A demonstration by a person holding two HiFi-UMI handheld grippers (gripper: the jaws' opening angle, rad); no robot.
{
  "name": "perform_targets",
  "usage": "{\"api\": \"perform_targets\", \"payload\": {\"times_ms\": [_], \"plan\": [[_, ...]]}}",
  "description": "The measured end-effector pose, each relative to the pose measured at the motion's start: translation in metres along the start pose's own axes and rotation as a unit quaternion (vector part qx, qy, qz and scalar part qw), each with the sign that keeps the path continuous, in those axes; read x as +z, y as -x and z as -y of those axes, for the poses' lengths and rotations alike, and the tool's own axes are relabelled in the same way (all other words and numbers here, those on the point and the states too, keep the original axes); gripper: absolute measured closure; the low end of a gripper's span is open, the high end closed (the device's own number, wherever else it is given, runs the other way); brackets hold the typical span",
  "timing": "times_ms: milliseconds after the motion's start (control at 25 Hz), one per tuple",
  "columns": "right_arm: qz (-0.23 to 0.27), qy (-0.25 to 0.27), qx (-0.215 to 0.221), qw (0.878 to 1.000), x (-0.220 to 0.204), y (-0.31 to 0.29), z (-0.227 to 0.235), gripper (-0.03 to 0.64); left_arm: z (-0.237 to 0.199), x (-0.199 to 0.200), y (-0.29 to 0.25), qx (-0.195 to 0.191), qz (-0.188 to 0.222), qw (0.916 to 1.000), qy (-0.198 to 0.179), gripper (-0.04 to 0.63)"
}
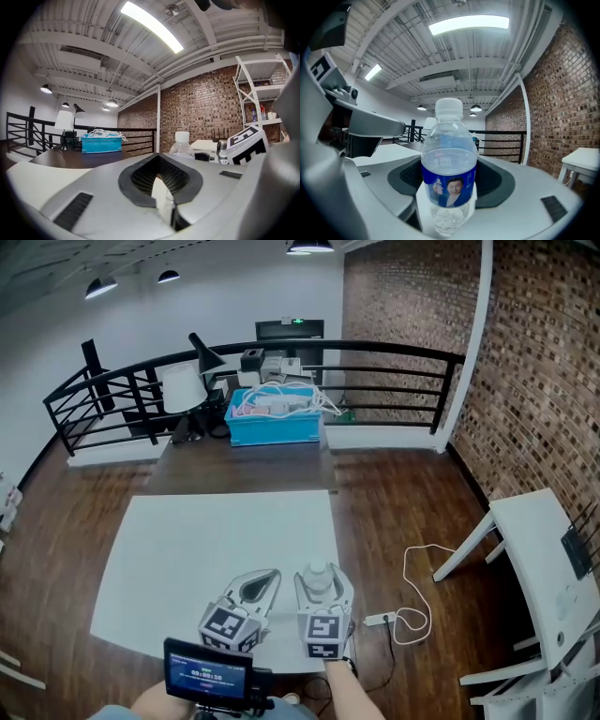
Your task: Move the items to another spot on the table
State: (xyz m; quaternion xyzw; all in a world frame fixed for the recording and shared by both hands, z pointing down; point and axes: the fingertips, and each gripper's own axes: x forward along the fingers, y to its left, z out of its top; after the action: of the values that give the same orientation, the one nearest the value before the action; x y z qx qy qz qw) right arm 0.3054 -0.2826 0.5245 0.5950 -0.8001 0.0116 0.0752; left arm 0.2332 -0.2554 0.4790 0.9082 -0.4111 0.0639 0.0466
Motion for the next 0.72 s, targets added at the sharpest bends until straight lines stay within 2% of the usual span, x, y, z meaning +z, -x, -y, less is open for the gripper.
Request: {"api": "perform_targets", "payload": {"times_ms": [200, 520, 720], "plan": [[-0.007, -0.002, -0.004, 1.0, -0.019, -0.004, 0.004, 0.324, -0.004, -0.004, -0.001, 0.006, -0.006, 1.0, -0.001, 0.583], [0.021, -0.012, -0.011, 1.0, -0.021, 0.001, 0.01, 0.298, -0.005, -0.005, -0.002, 0.008, -0.01, 0.9999, 0.0, 0.583], [0.014, -0.019, -0.005, 1.0, -0.029, 0.005, 0.012, 0.288, -0.002, -0.002, -0.001, 0.005, -0.005, 1.0, 0.0, 0.583]]}}
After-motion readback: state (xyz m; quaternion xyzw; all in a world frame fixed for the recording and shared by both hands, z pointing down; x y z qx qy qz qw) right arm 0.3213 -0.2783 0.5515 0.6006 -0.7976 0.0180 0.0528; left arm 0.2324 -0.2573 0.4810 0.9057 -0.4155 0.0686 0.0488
